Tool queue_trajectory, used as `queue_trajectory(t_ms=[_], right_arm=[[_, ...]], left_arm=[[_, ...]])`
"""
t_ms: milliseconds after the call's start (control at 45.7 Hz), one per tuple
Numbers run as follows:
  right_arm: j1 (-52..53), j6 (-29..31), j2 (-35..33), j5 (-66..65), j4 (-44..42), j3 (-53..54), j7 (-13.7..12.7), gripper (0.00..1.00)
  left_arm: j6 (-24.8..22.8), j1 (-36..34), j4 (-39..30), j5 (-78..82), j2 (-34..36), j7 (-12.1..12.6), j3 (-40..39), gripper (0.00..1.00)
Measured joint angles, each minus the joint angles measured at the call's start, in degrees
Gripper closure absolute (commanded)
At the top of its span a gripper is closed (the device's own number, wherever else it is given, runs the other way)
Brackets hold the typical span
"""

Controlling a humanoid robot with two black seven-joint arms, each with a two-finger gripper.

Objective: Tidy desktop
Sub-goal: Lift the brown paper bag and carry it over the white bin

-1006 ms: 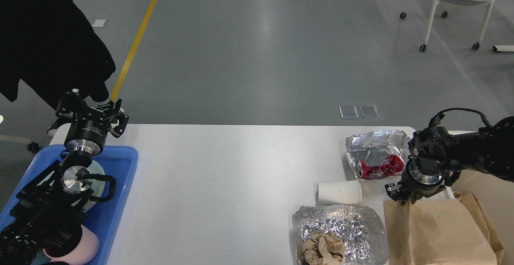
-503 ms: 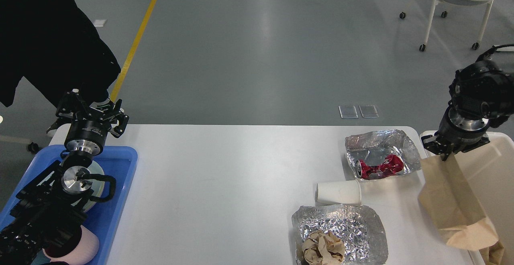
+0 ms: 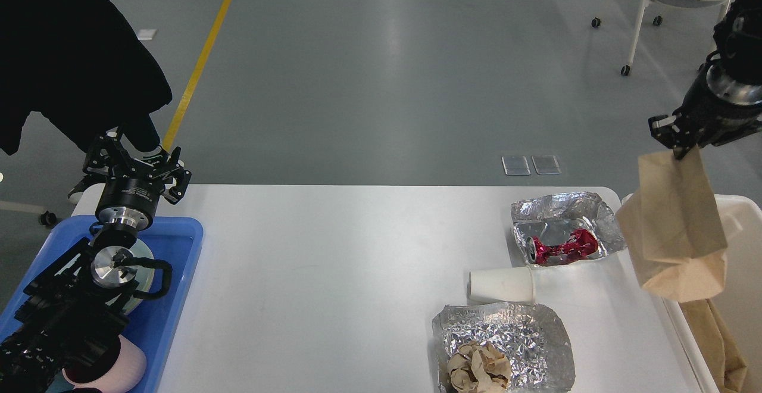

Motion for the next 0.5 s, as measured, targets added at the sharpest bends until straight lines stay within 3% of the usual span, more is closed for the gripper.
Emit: queue_trajectory(t_ms=[197, 503], right_arm=[[8.3, 3.3, -0.4, 0.0, 0.1, 0.6, 0.1, 1.00], [4.8, 1.8, -0.5, -0.3, -3.5, -0.3, -0.2, 1.00]], left_arm=[[0.0, 0.0, 0.0, 0.0, 0.0, 0.0, 0.0, 0.03], [0.0, 0.0, 0.0, 0.0, 0.0, 0.0, 0.0, 0.03]])
